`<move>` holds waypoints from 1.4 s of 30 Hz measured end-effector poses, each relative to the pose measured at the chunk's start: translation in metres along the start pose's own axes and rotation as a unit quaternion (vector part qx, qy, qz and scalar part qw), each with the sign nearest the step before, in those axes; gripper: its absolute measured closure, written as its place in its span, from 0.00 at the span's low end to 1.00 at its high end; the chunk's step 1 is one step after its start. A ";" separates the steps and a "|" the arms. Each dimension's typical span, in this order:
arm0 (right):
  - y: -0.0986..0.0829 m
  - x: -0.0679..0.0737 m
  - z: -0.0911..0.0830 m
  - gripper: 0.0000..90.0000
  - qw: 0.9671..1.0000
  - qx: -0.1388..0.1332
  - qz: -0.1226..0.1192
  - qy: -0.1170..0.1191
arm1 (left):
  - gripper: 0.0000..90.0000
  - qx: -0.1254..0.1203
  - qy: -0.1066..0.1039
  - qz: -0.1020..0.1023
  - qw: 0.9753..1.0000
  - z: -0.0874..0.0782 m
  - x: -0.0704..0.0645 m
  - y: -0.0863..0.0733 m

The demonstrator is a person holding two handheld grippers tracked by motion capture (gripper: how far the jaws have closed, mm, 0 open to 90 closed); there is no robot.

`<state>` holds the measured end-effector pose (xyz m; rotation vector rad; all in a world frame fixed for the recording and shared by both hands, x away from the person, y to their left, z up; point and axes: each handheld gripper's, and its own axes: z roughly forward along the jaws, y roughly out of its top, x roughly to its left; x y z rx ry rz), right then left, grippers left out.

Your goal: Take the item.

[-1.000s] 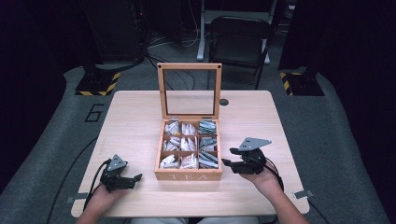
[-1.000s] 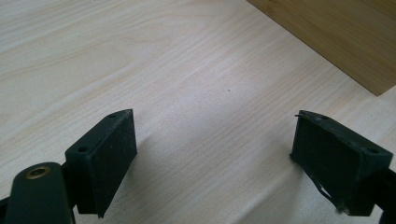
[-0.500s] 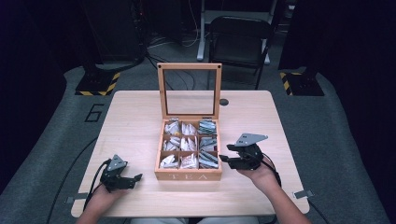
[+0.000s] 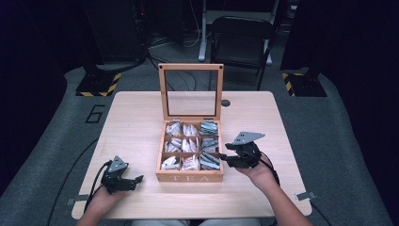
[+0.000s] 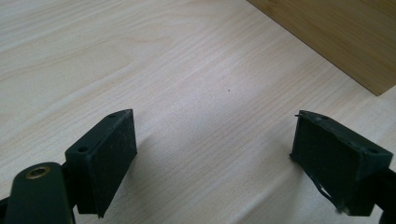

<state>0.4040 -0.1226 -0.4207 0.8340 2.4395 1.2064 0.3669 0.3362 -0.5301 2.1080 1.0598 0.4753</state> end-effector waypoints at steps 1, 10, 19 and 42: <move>0.001 0.000 0.002 0.55 1.000 0.001 -0.001 -0.001 | 0.15 0.000 0.000 0.000 1.000 0.000 0.000 0.000; 0.001 0.000 0.009 0.58 1.000 -0.001 -0.002 -0.001 | 0.15 0.000 0.001 0.000 1.000 0.000 0.000 0.000; -0.003 0.005 0.021 0.63 1.000 0.005 -0.006 0.006 | 0.15 0.000 0.001 0.000 1.000 0.000 0.000 0.000; -0.004 0.009 0.039 0.85 0.999 0.038 -0.024 0.024 | 0.15 0.000 0.000 0.000 1.000 0.000 0.000 0.000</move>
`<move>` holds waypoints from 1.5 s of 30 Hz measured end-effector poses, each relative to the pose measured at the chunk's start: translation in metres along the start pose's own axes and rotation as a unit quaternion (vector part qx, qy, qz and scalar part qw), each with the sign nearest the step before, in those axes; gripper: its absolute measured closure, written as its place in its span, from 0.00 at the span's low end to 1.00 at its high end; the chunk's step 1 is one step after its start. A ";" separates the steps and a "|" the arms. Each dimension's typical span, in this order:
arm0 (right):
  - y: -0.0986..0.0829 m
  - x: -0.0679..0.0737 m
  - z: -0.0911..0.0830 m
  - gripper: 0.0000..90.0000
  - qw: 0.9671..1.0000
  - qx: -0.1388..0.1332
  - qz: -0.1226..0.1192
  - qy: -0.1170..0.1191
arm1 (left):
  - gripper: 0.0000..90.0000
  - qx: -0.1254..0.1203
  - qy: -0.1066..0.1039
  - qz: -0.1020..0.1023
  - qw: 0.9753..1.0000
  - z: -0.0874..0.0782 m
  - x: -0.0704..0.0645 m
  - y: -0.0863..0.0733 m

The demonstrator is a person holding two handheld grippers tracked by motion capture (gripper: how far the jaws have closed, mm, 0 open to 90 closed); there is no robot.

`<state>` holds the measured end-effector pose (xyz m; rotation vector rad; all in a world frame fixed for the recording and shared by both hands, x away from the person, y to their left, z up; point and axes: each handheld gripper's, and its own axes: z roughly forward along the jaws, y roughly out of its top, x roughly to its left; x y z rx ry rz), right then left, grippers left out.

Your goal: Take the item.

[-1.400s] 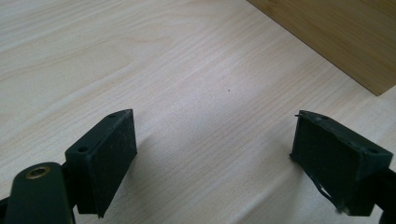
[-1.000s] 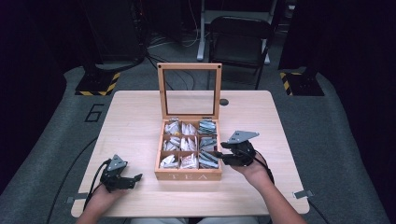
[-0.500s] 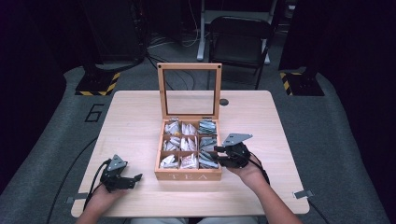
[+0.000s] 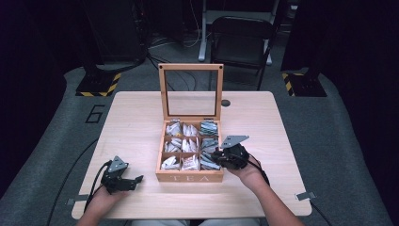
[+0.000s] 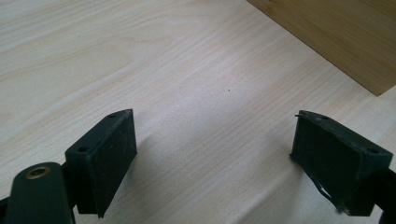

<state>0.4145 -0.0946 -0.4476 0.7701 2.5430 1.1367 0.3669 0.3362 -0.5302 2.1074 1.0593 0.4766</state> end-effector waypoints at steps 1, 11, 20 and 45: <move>0.000 0.000 0.000 0.86 1.000 0.001 -0.001 -0.001 | 0.15 0.000 0.000 0.000 1.000 0.000 0.000 0.000; 0.000 0.002 0.005 0.91 1.000 0.016 -0.004 0.008 | 0.15 0.000 0.000 0.000 1.000 0.000 0.000 0.000; -0.001 0.003 0.012 0.90 1.000 0.021 -0.008 0.012 | 0.15 0.000 0.000 -0.001 1.000 0.000 0.000 0.000; 0.000 0.005 0.017 0.98 0.999 0.027 -0.008 0.026 | 0.15 0.000 0.000 0.000 1.000 0.000 0.000 0.000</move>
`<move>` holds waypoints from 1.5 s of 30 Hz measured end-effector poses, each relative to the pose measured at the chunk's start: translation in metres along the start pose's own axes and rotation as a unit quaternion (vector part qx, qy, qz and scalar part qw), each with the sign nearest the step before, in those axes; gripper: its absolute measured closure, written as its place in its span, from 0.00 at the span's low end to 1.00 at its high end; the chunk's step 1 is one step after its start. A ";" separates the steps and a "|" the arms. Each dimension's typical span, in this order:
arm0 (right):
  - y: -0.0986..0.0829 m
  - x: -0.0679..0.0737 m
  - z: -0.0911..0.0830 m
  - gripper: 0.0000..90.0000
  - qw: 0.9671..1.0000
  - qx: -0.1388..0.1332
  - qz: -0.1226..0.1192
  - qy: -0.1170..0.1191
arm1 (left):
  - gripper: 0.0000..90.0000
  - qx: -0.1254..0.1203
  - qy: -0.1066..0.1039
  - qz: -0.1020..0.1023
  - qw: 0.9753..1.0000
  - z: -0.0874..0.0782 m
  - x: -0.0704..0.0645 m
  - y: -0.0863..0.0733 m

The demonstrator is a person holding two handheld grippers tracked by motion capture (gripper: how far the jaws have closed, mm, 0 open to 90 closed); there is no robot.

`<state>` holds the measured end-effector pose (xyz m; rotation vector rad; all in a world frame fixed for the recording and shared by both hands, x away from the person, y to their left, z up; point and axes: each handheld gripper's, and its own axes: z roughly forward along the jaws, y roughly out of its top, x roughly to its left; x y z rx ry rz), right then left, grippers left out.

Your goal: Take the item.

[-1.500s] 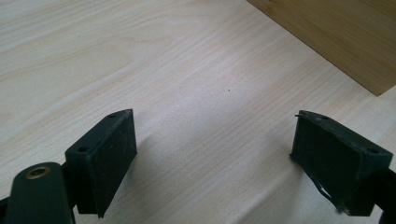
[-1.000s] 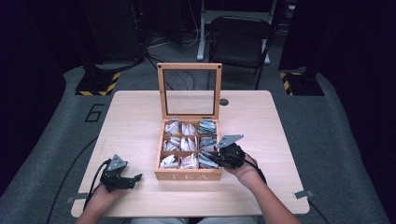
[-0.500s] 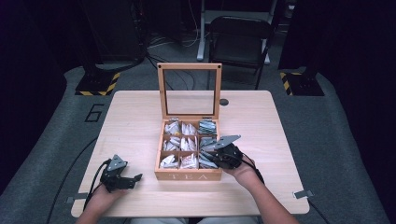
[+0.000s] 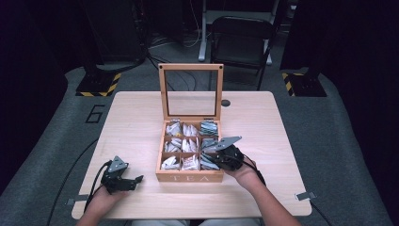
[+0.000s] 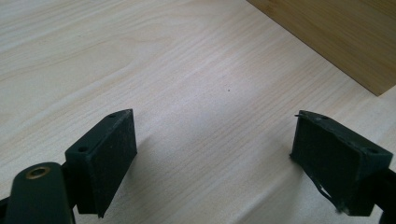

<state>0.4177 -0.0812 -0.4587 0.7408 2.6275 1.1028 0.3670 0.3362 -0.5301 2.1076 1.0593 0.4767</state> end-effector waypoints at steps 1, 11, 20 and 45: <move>0.000 0.000 0.000 0.98 1.000 0.000 0.000 0.000 | 0.15 0.000 0.000 0.000 1.000 0.000 0.000 0.000; 0.001 0.002 0.000 0.99 1.000 0.000 -0.004 -0.004 | 0.15 0.000 0.000 0.000 1.000 0.000 0.000 0.000; 0.003 0.002 -0.006 0.99 1.000 -0.008 -0.006 -0.003 | 0.15 0.000 0.000 0.000 1.000 0.000 0.000 0.000; 0.019 0.005 -0.033 0.99 0.999 -0.041 -0.009 -0.004 | 0.15 0.000 0.000 0.000 1.000 0.000 0.000 0.000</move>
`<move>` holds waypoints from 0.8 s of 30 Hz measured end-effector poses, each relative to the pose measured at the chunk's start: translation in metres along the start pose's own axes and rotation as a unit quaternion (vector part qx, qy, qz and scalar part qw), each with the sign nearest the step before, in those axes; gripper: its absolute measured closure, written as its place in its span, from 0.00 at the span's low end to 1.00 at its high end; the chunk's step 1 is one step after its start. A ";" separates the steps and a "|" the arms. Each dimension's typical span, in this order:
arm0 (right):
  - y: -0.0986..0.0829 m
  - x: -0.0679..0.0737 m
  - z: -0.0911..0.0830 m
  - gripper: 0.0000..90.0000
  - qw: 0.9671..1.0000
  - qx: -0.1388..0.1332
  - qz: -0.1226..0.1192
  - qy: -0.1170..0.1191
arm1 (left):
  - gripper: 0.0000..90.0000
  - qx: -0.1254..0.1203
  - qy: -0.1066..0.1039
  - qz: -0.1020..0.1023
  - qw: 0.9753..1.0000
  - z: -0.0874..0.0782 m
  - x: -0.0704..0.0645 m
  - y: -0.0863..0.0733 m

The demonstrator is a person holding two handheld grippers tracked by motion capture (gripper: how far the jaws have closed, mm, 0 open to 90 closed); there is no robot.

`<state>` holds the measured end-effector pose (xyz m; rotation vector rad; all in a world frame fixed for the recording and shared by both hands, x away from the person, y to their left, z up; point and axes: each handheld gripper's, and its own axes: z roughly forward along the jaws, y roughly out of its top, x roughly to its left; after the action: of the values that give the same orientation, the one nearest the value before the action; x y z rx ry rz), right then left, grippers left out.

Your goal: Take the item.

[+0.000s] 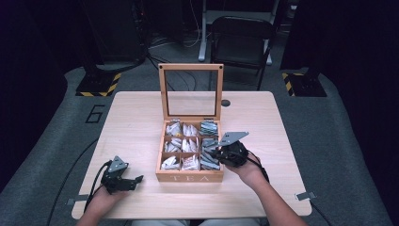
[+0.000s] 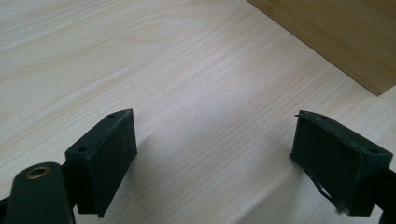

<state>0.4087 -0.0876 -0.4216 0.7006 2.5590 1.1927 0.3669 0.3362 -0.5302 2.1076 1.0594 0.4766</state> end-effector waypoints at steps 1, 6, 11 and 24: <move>0.001 -0.001 -0.002 0.99 1.000 -0.006 0.000 0.000 | 0.15 0.000 0.000 0.000 1.000 0.000 0.000 0.000; 0.003 -0.001 -0.005 0.99 1.000 -0.008 -0.003 -0.001 | 0.15 0.000 0.000 0.000 1.000 0.000 0.000 0.000; 0.006 -0.003 -0.009 0.99 1.000 -0.019 0.002 0.005 | 0.15 0.000 0.000 0.000 1.000 0.000 0.000 0.000; 0.015 -0.002 -0.022 0.99 0.999 -0.034 -0.002 0.001 | 0.15 0.000 0.000 0.000 1.000 0.000 0.000 0.000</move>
<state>0.4065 -0.0950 -0.3958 0.6782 2.5061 1.2735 0.3669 0.3361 -0.5302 2.1074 1.0595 0.4768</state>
